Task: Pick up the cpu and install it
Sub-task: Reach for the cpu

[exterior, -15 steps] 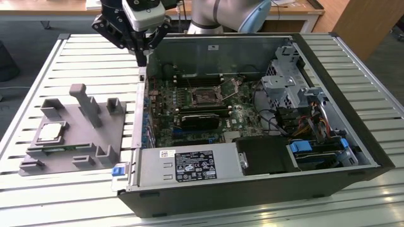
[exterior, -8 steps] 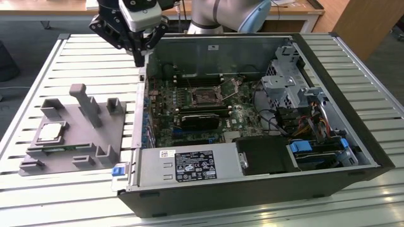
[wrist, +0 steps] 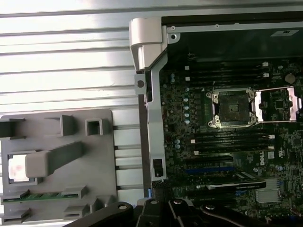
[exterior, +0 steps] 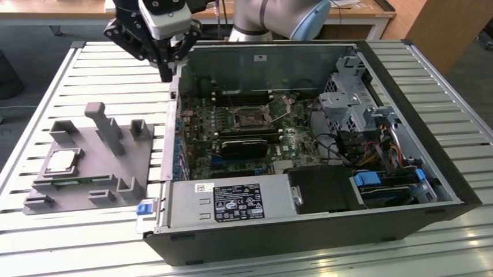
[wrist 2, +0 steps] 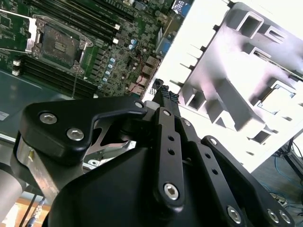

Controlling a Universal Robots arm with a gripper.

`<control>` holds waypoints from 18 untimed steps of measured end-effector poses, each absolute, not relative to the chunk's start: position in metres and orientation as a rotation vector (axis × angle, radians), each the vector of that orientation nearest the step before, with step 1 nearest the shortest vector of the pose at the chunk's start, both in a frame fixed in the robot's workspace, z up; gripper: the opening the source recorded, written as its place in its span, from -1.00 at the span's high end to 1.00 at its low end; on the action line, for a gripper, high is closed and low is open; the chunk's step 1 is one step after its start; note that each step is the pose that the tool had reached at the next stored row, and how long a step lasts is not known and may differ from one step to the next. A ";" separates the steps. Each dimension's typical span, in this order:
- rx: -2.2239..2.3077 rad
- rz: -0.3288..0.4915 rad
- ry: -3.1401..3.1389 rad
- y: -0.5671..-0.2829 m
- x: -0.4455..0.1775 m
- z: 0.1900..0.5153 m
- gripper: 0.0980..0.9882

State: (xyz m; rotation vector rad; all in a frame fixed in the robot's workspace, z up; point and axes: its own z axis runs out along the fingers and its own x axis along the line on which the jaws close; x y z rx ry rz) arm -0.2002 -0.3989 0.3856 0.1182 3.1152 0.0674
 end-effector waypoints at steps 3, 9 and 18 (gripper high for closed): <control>0.118 0.068 3.115 -0.399 -0.203 0.385 0.98; 0.118 0.068 3.116 -0.399 -0.208 0.385 0.98; 0.118 0.068 3.117 -0.399 -0.215 0.384 0.98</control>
